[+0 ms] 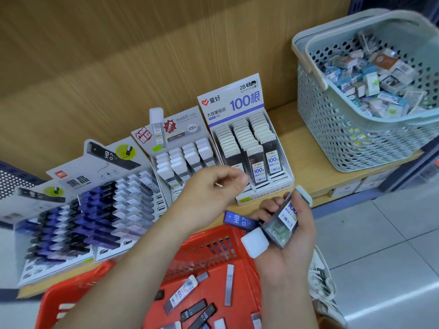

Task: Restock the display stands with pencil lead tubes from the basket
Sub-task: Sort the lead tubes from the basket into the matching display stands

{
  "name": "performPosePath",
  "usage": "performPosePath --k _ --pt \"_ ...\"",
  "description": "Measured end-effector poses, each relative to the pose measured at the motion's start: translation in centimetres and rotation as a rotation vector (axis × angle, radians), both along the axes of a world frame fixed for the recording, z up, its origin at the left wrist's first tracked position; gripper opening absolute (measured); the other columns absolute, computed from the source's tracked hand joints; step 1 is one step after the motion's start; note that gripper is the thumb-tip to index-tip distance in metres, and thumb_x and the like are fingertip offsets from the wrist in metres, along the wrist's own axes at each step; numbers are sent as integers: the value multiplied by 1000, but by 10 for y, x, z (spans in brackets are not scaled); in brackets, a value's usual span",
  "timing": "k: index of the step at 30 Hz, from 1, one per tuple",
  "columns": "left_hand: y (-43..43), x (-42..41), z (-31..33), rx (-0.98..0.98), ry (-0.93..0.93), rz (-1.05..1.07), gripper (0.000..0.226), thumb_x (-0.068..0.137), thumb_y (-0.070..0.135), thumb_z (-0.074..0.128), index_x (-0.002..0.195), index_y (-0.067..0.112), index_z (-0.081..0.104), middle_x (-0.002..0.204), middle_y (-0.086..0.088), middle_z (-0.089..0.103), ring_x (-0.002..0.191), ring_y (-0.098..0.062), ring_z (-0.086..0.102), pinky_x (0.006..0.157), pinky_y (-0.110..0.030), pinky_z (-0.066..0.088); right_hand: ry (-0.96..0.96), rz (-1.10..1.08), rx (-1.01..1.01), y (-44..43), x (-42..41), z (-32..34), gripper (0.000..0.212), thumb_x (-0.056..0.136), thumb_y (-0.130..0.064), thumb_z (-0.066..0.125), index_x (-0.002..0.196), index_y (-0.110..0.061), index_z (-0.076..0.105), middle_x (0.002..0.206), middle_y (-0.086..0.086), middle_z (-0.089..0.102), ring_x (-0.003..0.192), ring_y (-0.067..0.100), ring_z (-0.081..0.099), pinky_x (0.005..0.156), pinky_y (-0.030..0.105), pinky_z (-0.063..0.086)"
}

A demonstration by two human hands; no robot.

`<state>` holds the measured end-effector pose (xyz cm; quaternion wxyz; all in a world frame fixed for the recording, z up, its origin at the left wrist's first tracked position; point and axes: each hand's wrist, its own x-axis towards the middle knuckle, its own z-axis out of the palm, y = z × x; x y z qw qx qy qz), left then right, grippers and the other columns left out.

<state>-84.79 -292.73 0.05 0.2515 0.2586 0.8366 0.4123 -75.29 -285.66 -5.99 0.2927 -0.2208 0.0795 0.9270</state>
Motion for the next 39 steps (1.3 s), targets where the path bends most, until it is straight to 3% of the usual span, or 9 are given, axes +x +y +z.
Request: performPosePath --k 2,6,8,12,15,22,28,33,39 --pt "-24 14 6 13 -207 -2 23 81 34 66 100 21 70 81 1 65 71 -9 59 71 -33 53 -22 23 13 -2 0 11 15 71 -26 73 62 -16 66 61 -5 52 48 6 49 42 16 39" --pt "-56 29 7 100 -317 84 18 80 3 70 95 12 74 82 -10 73 65 -14 65 60 -23 56 -40 69 83 -11 -3 23 44 93 -27 52 52 -18 64 60 -6 49 50 6 48 47 16 40" --pt "-68 32 7 159 -293 164 18 77 -3 70 92 7 74 77 -14 72 59 -14 65 57 -21 54 -50 98 105 -17 -3 26 46 93 -28 53 50 -17 65 62 -3 51 55 9 53 56 18 44" --pt "-96 31 15 296 -234 371 17 77 -3 69 87 10 75 75 -19 71 62 -20 68 59 -23 55 1 59 81 -16 0 32 13 81 -20 63 73 -10 64 65 2 55 72 18 70 63 25 57" --pt "-110 29 19 307 -154 393 20 81 1 67 89 17 76 79 -16 72 73 -26 71 74 -29 57 -42 236 320 -21 -3 27 15 76 -14 64 86 -11 53 70 3 54 54 12 57 46 20 49" --pt "-134 29 25 369 0 482 19 81 -3 67 94 10 70 78 -11 72 68 -19 69 66 -22 55 -193 582 828 -66 -16 25 19 78 -4 72 90 -10 59 56 8 56 42 18 49 41 21 42" --pt "-178 28 26 334 -30 556 28 63 18 76 91 17 73 82 -9 74 75 -25 71 76 -34 58 -168 768 772 -104 -28 16 26 71 -6 80 89 -8 61 65 15 58 44 19 52 40 24 43" --pt "-225 16 31 249 36 654 26 74 31 68 87 9 71 72 -9 72 64 -18 69 62 -23 57 -113 876 595 -144 -36 13 21 75 -24 73 87 -13 61 67 9 59 49 17 54 41 25 46" --pt "-286 -13 28 196 146 831 17 85 -1 66 96 12 70 84 -10 71 68 -12 69 69 -18 57 -147 778 313 -171 -45 1 19 83 -30 67 92 -17 56 68 4 52 49 13 54 45 27 52"
